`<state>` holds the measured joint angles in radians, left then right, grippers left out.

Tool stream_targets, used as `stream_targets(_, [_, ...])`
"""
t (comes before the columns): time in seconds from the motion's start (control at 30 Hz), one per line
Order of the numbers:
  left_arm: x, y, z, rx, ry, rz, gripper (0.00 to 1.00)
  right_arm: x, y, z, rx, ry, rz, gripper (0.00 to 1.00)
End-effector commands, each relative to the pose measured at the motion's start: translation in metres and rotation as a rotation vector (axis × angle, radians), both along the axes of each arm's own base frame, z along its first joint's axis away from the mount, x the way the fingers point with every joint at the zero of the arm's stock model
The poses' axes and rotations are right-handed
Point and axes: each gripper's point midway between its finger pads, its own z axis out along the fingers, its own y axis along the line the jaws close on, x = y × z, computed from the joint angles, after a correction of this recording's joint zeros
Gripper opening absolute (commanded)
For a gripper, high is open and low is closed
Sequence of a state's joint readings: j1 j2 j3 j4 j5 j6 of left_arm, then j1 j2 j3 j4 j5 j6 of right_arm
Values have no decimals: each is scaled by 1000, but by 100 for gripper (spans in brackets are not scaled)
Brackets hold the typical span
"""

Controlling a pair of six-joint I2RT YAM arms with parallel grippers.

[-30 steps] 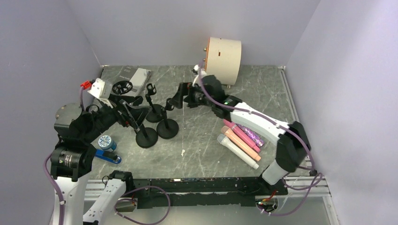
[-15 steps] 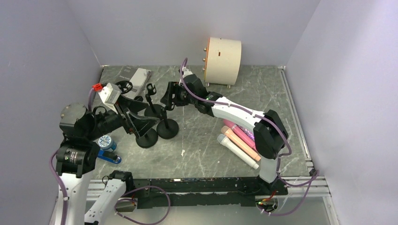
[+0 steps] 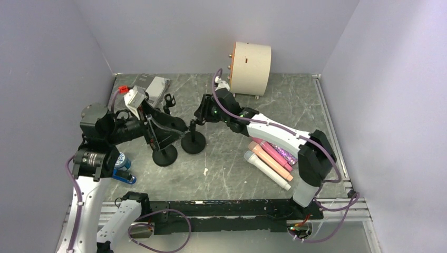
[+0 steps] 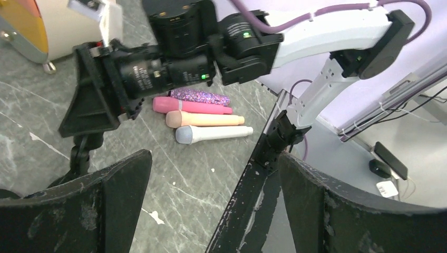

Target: Attach the microphones to the stand

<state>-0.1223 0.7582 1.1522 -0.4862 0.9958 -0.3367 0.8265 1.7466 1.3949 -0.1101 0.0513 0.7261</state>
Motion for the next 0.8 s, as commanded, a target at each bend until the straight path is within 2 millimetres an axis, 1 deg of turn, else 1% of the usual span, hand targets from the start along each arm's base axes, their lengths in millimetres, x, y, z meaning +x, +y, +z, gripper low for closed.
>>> stream_targets(0.0, [13,-6,-4,-34,65,-24,93,2,-29,57,73,-100,-115,27])
stream_targets(0.2, [26,-10,-14,-27,86,0,92,-14,-60,61,23,-86,-141,26])
stream_targets(0.33, [33,-19,-22,-32,107,-12,92,-24,-74,52,17,-54,-158,27])
stream_targets(0.37, [39,-24,-28,-31,133,-4,90,-25,-77,46,16,-37,-172,27])
stream_targets(0.43, [56,-25,-37,-22,191,80,87,-26,-80,40,31,-21,-186,29])
stream_targets(0.47, [65,-26,-43,-16,229,123,85,-26,-82,39,40,-19,-191,32])
stream_targets(0.5, [71,-27,-48,-15,261,147,83,-26,-83,38,44,-20,-188,38])
stream_targets(0.57, [79,-31,-56,-6,306,174,80,-24,-85,38,38,-6,-186,45])
stream_targets(0.63, [83,-35,-62,7,329,177,78,-23,-86,39,27,-1,-175,53])
stream_targets(0.77, [83,-45,-65,27,331,152,78,-22,-92,49,17,-17,-164,67])
